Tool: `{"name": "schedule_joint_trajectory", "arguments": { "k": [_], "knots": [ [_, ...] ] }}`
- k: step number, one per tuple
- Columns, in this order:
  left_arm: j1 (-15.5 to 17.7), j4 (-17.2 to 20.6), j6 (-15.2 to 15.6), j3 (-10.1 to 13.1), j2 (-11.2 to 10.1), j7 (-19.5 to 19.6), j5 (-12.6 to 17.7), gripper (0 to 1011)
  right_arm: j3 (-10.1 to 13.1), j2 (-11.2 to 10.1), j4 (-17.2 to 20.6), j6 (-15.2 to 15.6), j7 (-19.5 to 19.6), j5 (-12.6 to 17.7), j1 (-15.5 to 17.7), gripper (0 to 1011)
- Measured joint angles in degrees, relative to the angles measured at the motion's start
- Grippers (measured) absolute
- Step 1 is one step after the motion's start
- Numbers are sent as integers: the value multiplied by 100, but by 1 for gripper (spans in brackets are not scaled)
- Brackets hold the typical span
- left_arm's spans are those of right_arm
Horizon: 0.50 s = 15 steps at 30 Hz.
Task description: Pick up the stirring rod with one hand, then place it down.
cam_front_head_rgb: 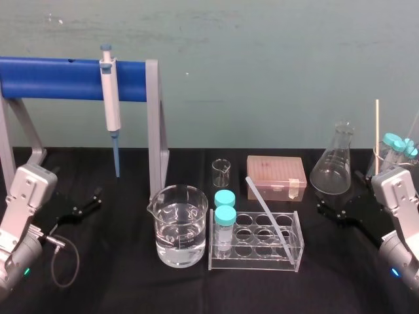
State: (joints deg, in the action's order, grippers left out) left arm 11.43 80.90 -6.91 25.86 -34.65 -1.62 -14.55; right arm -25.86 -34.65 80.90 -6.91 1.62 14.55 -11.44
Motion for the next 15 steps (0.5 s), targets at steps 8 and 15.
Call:
{"name": "schedule_joint_trajectory", "arguments": {
  "k": [8, 15],
  "knots": [
    [0, 0, 0, 0, 0, 0, 0, 1000, 0, 0, 0, 0, 0, 0, 0, 1003],
    [0, 0, 0, 0, 0, 0, 0, 1000, 0, 0, -1, 0, 0, 0, 0, 1003]
  ]
}}
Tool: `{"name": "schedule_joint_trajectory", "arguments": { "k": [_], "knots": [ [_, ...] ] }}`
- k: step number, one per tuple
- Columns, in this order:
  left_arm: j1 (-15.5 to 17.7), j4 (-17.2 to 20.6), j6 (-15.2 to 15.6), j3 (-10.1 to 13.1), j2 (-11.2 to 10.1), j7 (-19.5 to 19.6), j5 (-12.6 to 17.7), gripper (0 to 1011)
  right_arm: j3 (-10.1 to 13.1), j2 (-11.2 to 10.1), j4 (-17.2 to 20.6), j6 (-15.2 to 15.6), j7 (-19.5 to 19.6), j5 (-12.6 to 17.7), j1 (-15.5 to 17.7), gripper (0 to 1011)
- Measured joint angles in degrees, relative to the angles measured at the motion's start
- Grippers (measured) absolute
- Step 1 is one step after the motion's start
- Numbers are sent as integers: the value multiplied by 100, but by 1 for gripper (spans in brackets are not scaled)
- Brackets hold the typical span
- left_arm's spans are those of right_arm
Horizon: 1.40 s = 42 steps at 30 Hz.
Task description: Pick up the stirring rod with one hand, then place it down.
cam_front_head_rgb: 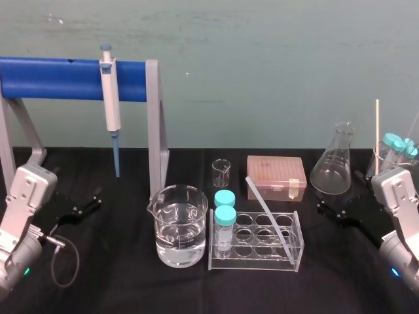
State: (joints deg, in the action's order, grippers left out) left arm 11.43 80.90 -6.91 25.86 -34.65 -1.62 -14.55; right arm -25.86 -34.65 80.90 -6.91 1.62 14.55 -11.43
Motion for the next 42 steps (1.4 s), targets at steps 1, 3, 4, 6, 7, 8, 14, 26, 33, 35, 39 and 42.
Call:
{"name": "schedule_joint_trajectory", "arguments": {
  "k": [1, 3, 4, 6, 7, 8, 14, 26, 33, 35, 39, 42],
  "knots": [
    [0, 0, 0, 0, 0, 0, 0, 1000, 0, 0, 1, 0, 0, 0, 0, 1003],
    [0, 0, 0, 0, 0, 0, 0, 1000, 0, 0, 0, 0, 0, 0, 0, 1003],
    [0, 0, 0, 0, 0, 0, 0, 1000, 0, 0, 0, 0, 0, 0, 0, 1003],
    [0, 0, 0, 0, 0, 0, 0, 1000, 0, 0, 0, 0, 0, 0, 0, 1003],
    [0, 0, 0, 0, 0, 0, 0, 1000, 0, 0, 0, 0, 0, 0, 0, 1003],
    [0, 0, 0, 0, 0, 0, 0, 1000, 0, 0, 0, 0, 0, 0, 0, 1003],
    [0, 0, 0, 0, 0, 0, 0, 1000, 0, 0, 0, 0, -1, 0, 0, 1003],
    [0, 0, 0, 0, 0, 0, 0, 1000, 0, 0, 0, 0, 0, 0, 0, 1003],
    [0, 0, 0, 0, 0, 0, 0, 1000, 0, 0, 0, 0, 0, 0, 0, 1003],
    [0, 0, 0, 0, 0, 0, 0, 1000, 0, 0, 0, 0, 0, 0, 0, 1003],
    [0, 0, 0, 0, 0, 0, 0, 1000, 0, 0, 0, 0, 0, 0, 0, 1003],
    [0, 0, 0, 0, 0, 0, 0, 1000, 81, 10, 14, -20, -113, 85, 26, 1003]
  ]
}}
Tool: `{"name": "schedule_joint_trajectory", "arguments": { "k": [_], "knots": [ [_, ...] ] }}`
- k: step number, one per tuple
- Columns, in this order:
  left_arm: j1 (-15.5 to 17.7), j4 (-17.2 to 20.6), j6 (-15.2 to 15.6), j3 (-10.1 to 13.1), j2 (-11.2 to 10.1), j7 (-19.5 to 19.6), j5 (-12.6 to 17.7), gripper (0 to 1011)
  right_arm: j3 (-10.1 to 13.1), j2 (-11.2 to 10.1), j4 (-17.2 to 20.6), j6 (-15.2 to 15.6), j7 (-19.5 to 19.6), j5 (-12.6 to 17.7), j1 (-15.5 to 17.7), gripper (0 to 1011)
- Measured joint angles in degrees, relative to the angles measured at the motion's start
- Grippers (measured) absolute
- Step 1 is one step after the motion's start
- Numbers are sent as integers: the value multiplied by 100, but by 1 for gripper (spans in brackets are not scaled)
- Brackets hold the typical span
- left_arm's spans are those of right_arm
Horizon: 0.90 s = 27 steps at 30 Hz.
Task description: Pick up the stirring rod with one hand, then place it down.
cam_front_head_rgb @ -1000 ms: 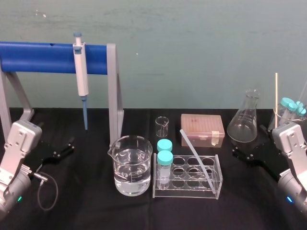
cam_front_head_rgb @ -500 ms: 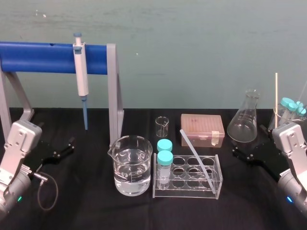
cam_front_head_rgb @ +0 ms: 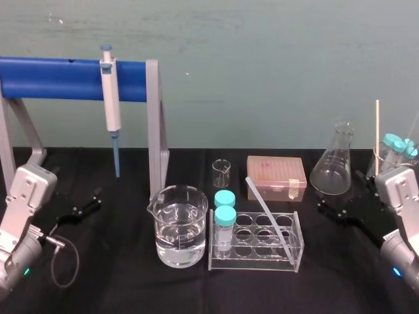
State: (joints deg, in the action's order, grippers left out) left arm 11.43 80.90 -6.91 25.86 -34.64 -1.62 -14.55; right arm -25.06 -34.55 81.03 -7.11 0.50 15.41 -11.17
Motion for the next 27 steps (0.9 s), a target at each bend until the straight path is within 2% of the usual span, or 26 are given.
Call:
{"name": "schedule_joint_trajectory", "arguments": {
  "k": [5, 9, 10, 12, 13, 20, 27],
  "knots": [
    [0, 0, 0, 0, 0, 0, 0, 1000, 159, -82, 247, 98, -333, 299, 124, 1003],
    [0, 0, 0, 0, 0, 0, 0, 1000, 351, -268, 707, 443, -820, 807, 348, 1003],
    [0, 0, 0, 0, 0, 0, 0, 1000, 351, -268, 707, 443, -820, 807, 348, 1003],
    [0, 0, 0, 0, 0, 0, 0, 1000, 441, -398, 1003, 661, -1177, 1111, 499, 1003],
    [0, 0, 0, 0, 0, 0, 0, 1000, 453, -427, 1061, 702, -1259, 1167, 529, 1003],
    [0, 0, 0, 0, 0, 0, 0, 1000, 532, -617, 1477, 818, -1817, 1381, 724, 1003],
    [0, 0, 0, 0, 0, 0, 0, 1000, 470, -654, 1562, 869, -2231, 1324, 663, 1003]
  ]
}}
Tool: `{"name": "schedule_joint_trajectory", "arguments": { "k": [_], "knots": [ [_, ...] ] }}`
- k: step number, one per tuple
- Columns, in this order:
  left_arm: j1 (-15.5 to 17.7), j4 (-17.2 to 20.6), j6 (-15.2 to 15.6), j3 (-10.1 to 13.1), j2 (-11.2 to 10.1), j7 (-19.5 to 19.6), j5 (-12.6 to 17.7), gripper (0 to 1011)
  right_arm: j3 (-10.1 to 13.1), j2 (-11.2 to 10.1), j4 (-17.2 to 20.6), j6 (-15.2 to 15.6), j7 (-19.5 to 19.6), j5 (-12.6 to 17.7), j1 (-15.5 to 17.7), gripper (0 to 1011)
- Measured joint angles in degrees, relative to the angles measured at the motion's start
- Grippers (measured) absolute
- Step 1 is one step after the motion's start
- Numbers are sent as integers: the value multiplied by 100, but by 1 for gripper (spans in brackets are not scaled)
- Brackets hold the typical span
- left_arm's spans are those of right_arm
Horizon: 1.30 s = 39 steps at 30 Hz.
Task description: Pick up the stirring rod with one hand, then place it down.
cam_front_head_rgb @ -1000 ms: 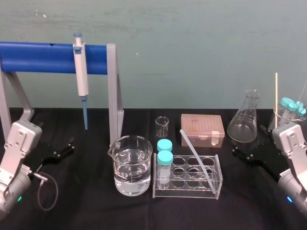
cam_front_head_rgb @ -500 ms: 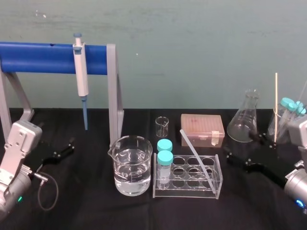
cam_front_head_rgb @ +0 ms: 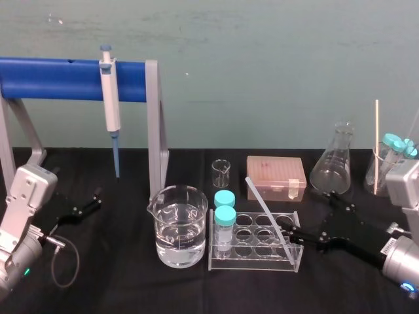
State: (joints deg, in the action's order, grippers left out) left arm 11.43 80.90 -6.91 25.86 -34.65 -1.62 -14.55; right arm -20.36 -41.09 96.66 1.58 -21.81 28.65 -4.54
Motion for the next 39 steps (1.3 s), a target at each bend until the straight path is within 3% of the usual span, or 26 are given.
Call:
{"name": "schedule_joint_trajectory", "arguments": {
  "k": [4, 12, 19, 28, 39],
  "knots": [
    [0, 0, 0, 0, 0, 0, 0, 1000, -92, 59, -68, 30, -158, -109, -142, 1003],
    [0, 0, 0, 0, 0, 0, 0, 1000, -370, 414, -472, 62, -503, -497, -707, 1003],
    [0, 0, 0, 0, 0, 0, 0, 1000, -434, 648, -748, 183, -579, -670, -960, 1003],
    [0, 0, 0, 0, 0, 0, 0, 1000, -445, 899, -1013, 355, -677, -728, -1102, 1003],
    [0, 0, 0, 0, 0, 0, 0, 1000, -459, 1037, -1136, 374, -719, -825, -1182, 1003]
  ]
}}
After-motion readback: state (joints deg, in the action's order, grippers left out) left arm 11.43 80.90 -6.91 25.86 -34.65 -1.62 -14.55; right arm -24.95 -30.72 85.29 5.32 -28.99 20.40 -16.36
